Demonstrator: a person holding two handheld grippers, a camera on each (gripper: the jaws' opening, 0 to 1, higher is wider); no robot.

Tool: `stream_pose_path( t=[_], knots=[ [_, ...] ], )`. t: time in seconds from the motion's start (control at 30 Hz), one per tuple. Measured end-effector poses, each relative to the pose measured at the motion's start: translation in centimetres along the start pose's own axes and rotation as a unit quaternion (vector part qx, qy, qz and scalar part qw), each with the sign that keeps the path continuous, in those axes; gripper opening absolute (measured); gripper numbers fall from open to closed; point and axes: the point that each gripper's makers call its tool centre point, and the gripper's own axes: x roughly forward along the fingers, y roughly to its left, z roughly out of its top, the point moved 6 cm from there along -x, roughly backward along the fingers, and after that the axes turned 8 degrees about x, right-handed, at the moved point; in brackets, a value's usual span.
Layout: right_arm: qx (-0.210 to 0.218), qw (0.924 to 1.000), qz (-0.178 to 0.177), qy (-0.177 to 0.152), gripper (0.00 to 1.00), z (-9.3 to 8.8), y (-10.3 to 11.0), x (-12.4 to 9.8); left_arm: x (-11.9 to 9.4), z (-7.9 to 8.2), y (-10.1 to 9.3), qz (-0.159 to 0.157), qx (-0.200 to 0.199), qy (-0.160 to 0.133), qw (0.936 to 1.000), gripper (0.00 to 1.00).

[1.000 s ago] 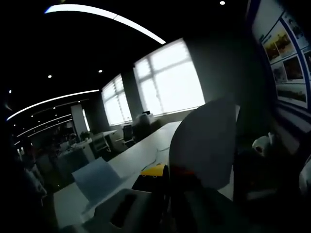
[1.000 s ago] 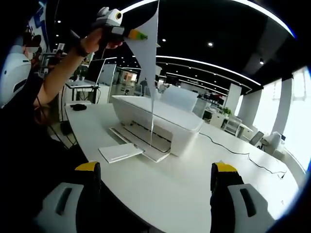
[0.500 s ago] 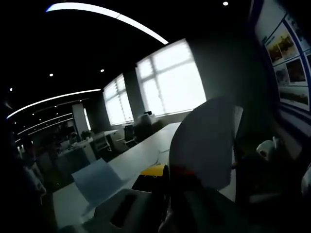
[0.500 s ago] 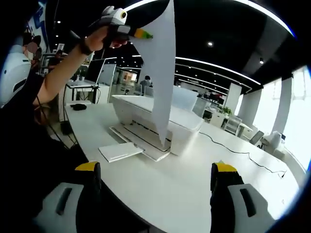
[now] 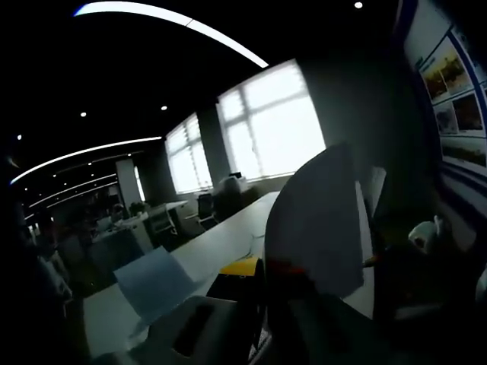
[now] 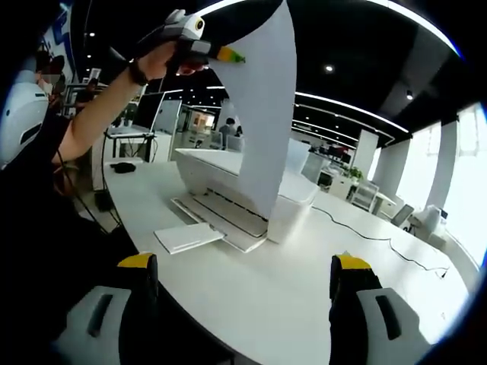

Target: Remove the paper from the printer output slot and place it on top of the printer

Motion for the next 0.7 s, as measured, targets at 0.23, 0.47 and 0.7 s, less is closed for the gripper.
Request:
stream_pose_path(
  t=[0.23,0.47,0.7],
  knots=[
    [0.0,1.0,-0.002,0.001,0.89,-0.1,-0.1,-0.1,-0.1,-0.1,0.6,0.01,-0.005,-0.005,0.9999,0.05],
    [0.0,1.0,-0.004,0.0,0.89,0.0,-0.2,-0.1,0.0,0.1,1.0,0.014,-0.005,-0.006,0.9999,0.05],
    [0.001,1.0,-0.003,0.0,0.89,-0.1,-0.2,-0.1,0.1,-0.2,1.7,0.021,-0.009,-0.005,0.9997,0.05]
  ],
)
